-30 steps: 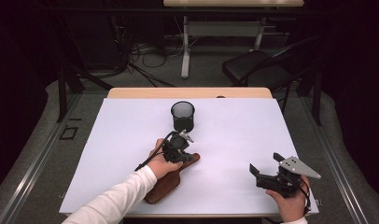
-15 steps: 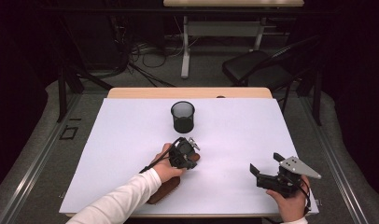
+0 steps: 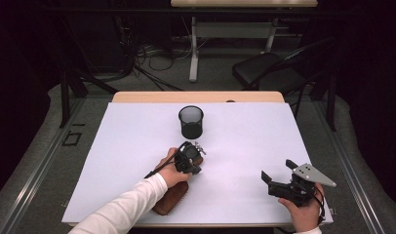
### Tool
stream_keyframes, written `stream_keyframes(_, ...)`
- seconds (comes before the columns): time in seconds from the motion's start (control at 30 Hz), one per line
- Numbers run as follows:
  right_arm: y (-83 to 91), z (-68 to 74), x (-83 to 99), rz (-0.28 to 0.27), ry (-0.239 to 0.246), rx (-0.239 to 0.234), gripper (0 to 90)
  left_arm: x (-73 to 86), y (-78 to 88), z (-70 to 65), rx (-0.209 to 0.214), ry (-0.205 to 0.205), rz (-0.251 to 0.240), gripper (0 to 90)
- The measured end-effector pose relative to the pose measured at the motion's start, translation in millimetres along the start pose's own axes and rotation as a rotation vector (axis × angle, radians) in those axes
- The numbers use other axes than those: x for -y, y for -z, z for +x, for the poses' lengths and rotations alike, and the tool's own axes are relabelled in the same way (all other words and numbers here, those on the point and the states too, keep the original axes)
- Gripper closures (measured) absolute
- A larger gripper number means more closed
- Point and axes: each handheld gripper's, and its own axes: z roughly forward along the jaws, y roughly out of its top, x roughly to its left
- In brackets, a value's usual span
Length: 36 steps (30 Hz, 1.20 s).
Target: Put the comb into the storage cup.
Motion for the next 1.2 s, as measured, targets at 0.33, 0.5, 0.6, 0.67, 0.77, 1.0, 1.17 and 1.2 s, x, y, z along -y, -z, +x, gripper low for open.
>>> stream_keyframes(0.33,-0.1,0.1,0.0,-0.001,-0.001,-0.002,2.4,10.0,8.0,18.1,-0.044,0.071,-0.015,90.0)
stream_keyframes(0.5,-0.5,0.5,0.1,0.006,0.002,-0.003,2.5,14.5,7.4,24.7,-0.069,0.096,-0.010,90.0)
stream_keyframes(0.6,-0.8,0.3,0.3,0.003,0.001,-0.002,2.6,16.0,7.6,26.9,-0.073,0.106,-0.005,90.0)
stream_keyframes(0.67,-0.9,0.4,0.4,0.003,-0.003,-0.003,2.6,17.7,8.0,28.8,-0.077,0.110,-0.010,90.0)
stream_keyframes(0.77,-1.2,0.1,0.7,0.002,-0.008,-0.003,2.7,22.4,9.7,32.7,-0.091,0.133,-0.009,90.0)
stream_keyframes(1.0,-1.4,-0.3,0.8,0.003,-0.008,-0.003,2.9,35.3,14.7,41.2,-0.117,0.166,-0.020,90.0)
stream_keyframes(1.17,-1.6,-0.3,1.0,0.011,-0.010,-0.004,2.9,45.1,17.4,43.6,-0.140,0.178,-0.024,90.0)
stream_keyframes(1.2,-1.6,-0.4,1.0,0.012,-0.010,-0.005,2.9,47.1,18.5,44.5,-0.143,0.179,-0.020,90.0)
